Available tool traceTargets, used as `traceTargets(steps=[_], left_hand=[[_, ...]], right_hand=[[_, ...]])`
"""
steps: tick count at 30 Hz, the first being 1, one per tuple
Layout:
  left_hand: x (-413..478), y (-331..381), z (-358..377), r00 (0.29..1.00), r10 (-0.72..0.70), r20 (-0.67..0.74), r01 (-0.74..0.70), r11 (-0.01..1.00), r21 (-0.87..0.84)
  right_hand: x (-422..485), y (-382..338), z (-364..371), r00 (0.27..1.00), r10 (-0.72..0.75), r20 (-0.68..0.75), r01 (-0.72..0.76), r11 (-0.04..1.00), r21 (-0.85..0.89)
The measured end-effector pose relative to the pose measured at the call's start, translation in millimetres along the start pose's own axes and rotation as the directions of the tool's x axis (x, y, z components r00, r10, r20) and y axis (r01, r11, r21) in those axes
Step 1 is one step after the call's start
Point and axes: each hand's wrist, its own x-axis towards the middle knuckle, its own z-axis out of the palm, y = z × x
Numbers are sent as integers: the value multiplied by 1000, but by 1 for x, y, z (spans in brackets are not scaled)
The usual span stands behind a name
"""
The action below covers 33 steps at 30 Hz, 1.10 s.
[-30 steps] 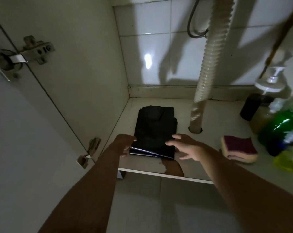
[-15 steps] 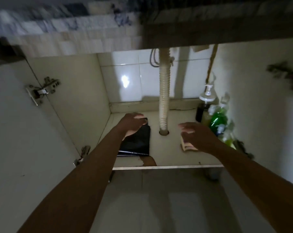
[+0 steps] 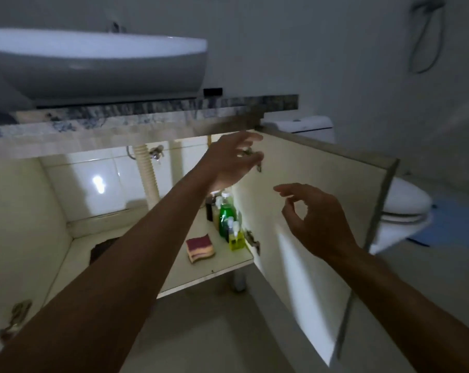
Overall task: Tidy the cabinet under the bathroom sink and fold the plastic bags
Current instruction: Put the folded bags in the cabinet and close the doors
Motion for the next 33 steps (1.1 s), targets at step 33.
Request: traceTargets(steps=[33], left_hand=[[-109, -16, -48, 932, 316, -175, -193, 845, 499]], right_hand=[[-37, -30, 83, 946, -222, 237, 164, 956, 242]])
